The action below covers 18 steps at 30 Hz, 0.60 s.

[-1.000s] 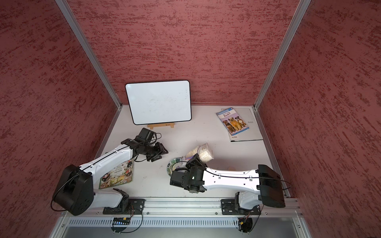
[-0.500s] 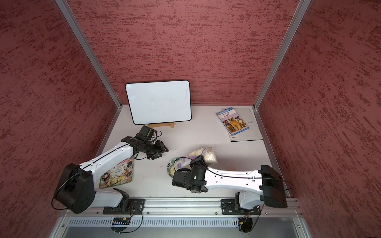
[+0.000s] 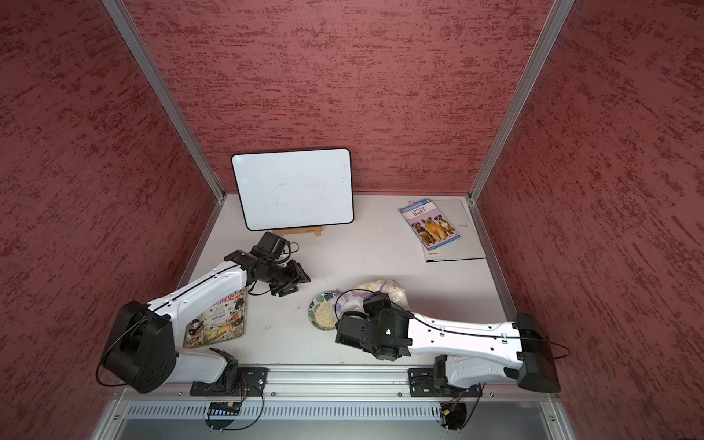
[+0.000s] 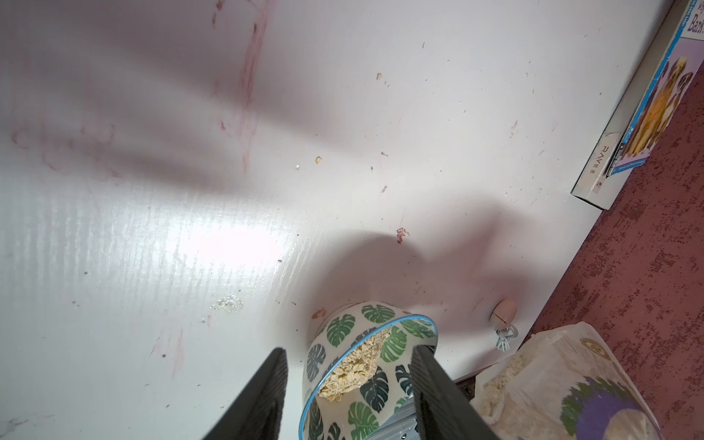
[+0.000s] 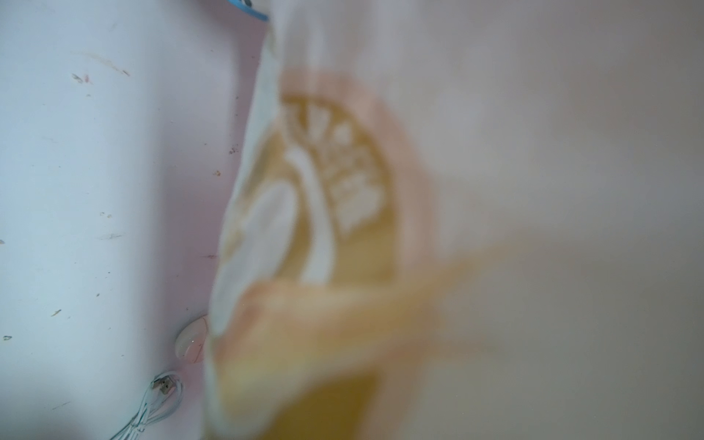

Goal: Pour the oats into the breakfast bowl
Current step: Pour the oats into the bowl.

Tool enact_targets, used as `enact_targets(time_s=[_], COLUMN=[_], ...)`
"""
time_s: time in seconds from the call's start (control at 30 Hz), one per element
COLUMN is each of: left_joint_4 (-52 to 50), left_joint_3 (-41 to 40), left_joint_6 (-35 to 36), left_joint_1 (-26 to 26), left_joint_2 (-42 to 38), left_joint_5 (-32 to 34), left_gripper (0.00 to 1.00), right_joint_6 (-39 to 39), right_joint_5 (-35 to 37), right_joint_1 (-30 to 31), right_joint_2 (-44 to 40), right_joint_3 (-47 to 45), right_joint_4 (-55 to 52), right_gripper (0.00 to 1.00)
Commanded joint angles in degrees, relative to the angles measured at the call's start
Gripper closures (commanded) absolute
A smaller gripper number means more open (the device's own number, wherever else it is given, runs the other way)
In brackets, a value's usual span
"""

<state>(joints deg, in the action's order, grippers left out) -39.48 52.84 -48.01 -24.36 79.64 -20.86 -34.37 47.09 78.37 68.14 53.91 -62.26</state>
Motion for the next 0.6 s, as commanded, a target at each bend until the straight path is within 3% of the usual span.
enact_targets(time_s=[0.0,0.57], left_joint_4=[-1.09,-3.71], left_joint_3=[2.01,6.07], left_joint_6=[0.46,1.58], left_joint_1=[-0.12,2.08], left_joint_2=[0.96,2.42], left_joint_5=[0.64,-0.4], left_gripper=[0.46,0.45], right_joint_6=[-1.27,15.05], right_joint_5=[1.91,-10.8], right_joint_1=[-0.15,-0.14], right_joint_2=[-5.01,-19.21], right_joint_3=[0.13,-4.48], right_joint_4=[5.99,16.68], right_gripper=[0.81,0.81])
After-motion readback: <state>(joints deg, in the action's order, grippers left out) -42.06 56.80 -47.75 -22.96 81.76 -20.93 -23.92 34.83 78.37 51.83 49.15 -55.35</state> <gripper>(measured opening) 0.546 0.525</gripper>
